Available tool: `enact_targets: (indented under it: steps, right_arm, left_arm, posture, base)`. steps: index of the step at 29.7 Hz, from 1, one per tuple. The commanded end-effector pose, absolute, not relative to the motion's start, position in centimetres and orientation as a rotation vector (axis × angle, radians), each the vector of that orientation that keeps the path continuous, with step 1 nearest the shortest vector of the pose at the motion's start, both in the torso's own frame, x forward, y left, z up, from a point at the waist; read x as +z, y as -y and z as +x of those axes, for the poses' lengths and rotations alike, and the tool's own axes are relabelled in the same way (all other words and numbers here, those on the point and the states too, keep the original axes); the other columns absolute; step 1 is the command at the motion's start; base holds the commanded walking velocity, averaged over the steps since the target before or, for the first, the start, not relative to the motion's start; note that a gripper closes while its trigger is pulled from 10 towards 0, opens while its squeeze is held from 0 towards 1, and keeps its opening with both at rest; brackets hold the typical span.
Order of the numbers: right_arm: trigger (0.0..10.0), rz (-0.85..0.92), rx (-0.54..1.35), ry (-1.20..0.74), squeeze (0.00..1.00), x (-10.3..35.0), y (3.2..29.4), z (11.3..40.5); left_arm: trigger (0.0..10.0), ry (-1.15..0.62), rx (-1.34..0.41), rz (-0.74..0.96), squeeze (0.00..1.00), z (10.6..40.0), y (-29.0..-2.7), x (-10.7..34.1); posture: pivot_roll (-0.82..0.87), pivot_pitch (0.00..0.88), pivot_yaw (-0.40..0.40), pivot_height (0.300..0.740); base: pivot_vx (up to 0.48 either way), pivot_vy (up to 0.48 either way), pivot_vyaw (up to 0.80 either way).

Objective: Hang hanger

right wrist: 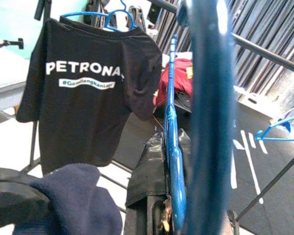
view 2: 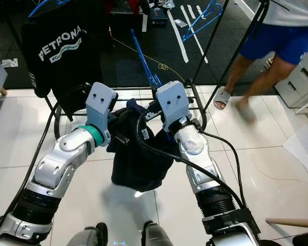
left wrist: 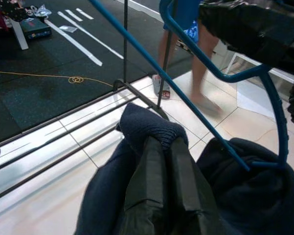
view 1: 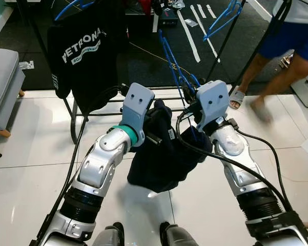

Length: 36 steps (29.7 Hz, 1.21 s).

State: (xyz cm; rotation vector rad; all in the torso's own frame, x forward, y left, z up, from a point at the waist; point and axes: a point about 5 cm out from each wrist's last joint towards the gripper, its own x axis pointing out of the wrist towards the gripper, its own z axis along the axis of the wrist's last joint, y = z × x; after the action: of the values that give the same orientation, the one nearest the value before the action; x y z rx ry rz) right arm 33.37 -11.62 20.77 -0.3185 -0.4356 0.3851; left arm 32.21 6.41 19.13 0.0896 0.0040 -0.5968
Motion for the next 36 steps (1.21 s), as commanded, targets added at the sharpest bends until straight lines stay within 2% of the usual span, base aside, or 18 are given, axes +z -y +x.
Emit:
enact_targets:
  steps: [1,9,16,18,22,36]
  right_arm:
    - [10.0,-0.306,0.386,0.45,0.0,21.1,11.8,33.2]
    - [10.0,-0.267,0.351,0.467,0.0,22.2,12.1,33.6]
    - [10.0,-0.235,0.381,0.429,0.0,21.2,11.2,33.0]
    - [10.0,-0.184,0.459,0.4,0.0,19.7,9.6,30.9]
    - [10.0,-0.144,0.517,0.369,0.0,18.5,8.7,29.2]
    - [10.0,-0.141,0.448,0.321,0.0,18.1,9.8,28.5]
  left_arm:
    - [0.0,0.027,-0.613,0.084,0.0,32.1,-6.1,19.8]
    - [0.0,0.032,-0.63,0.07,0.0,31.8,-5.6,20.1]
    - [0.0,0.078,-0.584,0.03,0.0,32.5,-5.5,21.3]
    - [0.0,0.102,-0.477,0.041,0.0,34.1,-6.8,22.2]
    - [0.0,0.115,-0.393,0.053,0.0,35.3,-8.2,22.9]
    - [0.0,0.142,-0.233,0.076,0.0,36.7,-11.1,23.7]
  posture:
    - [-0.08,0.116,-0.01,0.74]
    - [-0.09,0.124,-0.006,0.74]
    - [-0.08,0.128,-0.012,0.74]
    - [-0.09,0.129,-0.009,0.74]
    - [-0.09,0.13,-0.005,0.74]
    - [-0.09,0.127,0.0,0.74]
  base:
    - [0.0,0.0,0.0]
    - [0.0,0.0,0.0]
    - [0.0,0.0,0.0]
    - [0.0,0.0,0.0]
    - [0.0,0.0,0.0]
    - [0.0,0.0,0.0]
